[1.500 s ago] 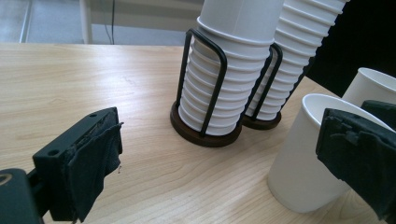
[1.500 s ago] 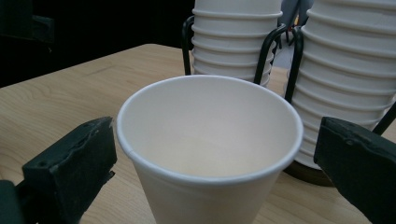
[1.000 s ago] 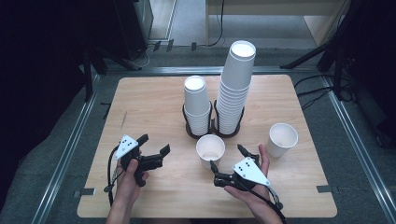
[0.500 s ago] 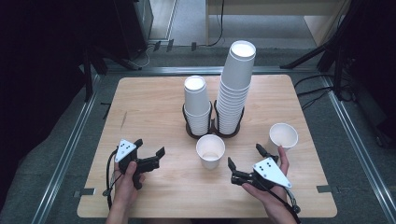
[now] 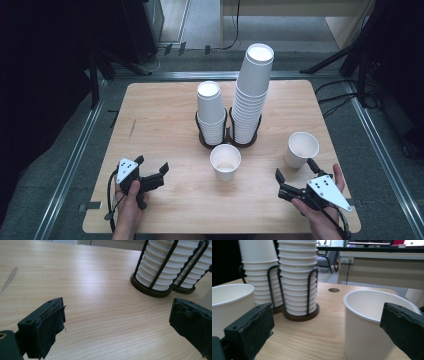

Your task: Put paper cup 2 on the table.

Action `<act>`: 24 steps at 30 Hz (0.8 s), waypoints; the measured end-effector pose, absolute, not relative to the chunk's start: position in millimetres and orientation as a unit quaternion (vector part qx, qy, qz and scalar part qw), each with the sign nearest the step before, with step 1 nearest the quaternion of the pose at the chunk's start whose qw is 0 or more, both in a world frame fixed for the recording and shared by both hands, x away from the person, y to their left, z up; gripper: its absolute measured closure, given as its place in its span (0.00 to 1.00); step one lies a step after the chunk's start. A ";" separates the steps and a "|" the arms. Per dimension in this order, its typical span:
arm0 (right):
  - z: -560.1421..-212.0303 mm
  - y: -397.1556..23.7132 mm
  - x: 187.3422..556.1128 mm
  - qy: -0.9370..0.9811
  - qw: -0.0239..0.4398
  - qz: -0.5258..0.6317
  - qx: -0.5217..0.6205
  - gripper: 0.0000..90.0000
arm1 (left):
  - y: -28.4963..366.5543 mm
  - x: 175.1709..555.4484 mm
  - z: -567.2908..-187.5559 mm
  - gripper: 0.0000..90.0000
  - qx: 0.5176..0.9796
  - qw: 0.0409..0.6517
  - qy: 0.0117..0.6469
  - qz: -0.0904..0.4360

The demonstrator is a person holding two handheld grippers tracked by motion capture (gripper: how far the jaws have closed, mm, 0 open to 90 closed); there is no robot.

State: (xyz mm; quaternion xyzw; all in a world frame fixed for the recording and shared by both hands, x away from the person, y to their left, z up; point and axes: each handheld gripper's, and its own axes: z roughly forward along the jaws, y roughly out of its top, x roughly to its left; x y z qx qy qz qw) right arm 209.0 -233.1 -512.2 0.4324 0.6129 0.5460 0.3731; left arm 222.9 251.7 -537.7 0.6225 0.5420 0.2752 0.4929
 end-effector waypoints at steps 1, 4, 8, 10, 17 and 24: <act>-512.2 -237.4 208.1 0.611 0.376 0.545 0.434 0.00 | 253.5 221.5 -538.3 0.01 0.623 0.489 0.545 0.277; -513.7 -250.3 206.0 0.609 0.391 0.536 0.435 0.00 | 259.4 216.9 -539.8 0.01 0.618 0.484 0.553 0.279; -519.0 -269.3 205.5 0.601 0.401 0.526 0.449 0.00 | 266.7 210.3 -540.2 0.01 0.615 0.480 0.558 0.284; -521.8 -278.9 205.9 0.594 0.406 0.521 0.459 0.00 | 270.3 206.9 -540.5 0.01 0.615 0.475 0.559 0.288; -524.9 -312.1 212.0 0.569 0.424 0.508 0.487 0.00 | 287.1 194.9 -542.7 0.01 0.617 0.458 0.565 0.300; -529.1 -333.5 215.2 0.558 0.437 0.492 0.506 0.00 | 304.1 181.2 -544.3 0.01 0.618 0.443 0.569 0.312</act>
